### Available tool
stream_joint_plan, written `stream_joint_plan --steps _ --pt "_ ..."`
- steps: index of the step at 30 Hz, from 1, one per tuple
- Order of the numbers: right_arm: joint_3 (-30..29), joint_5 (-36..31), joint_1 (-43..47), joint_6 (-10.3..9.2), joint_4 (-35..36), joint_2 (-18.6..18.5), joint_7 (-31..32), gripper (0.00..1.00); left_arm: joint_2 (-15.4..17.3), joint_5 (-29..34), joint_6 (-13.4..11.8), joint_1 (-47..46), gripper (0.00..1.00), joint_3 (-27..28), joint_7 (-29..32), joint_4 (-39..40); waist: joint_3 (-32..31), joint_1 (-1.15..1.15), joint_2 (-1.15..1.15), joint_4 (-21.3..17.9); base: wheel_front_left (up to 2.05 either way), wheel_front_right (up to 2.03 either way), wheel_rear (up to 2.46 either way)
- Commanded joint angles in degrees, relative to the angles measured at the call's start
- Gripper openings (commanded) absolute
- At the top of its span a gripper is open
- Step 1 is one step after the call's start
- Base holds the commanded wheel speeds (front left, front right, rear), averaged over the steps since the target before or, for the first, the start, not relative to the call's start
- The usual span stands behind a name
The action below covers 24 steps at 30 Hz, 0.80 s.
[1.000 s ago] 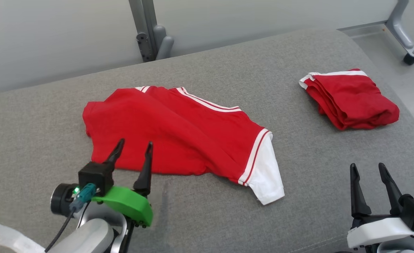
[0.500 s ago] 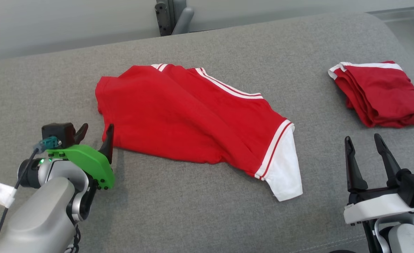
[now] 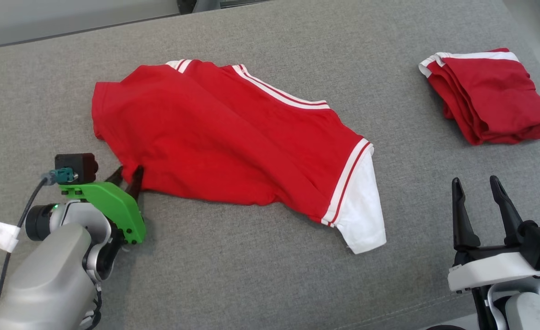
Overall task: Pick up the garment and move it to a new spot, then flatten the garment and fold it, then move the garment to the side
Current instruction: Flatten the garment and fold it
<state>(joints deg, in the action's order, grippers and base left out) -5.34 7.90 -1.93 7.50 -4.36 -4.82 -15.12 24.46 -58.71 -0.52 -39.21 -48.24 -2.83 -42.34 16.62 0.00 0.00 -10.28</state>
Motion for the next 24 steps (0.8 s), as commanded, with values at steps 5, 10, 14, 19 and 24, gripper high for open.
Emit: stream_joint_plan --steps 5,10,14,19,24 --pt "-0.12 0.21 -0.12 -0.02 -0.09 0.19 -0.02 1.00 -0.80 -0.30 1.24 3.11 0.00 -2.41 2.49 3.59 -1.33 0.00 0.00 1.44 0.00 0.00 0.00" --pt "-0.43 0.12 0.53 -0.02 -0.11 0.32 -0.02 1.00 0.67 -0.63 -0.70 4.05 0.00 -0.96 0.13 10.37 -2.16 0.00 0.00 2.86 0.00 0.00 0.00" --pt "-0.76 0.20 1.46 -0.02 -0.23 0.53 -0.02 1.00 3.03 -0.45 -3.85 6.48 0.00 -0.03 -0.97 19.80 -2.97 0.00 0.00 3.99 0.00 0.00 0.00" --pt "-0.72 0.64 1.60 -0.02 -0.48 0.93 -0.02 1.00 7.80 0.72 -8.64 9.55 0.00 -0.04 1.13 37.69 -3.65 0.00 0.00 5.29 0.00 0.00 0.00" --pt "0.52 0.64 0.07 -0.02 -0.69 1.25 -0.02 1.00 10.92 2.07 -12.69 7.45 0.00 -0.38 6.01 52.62 -2.90 0.00 0.00 5.17 0.00 0.00 0.00"
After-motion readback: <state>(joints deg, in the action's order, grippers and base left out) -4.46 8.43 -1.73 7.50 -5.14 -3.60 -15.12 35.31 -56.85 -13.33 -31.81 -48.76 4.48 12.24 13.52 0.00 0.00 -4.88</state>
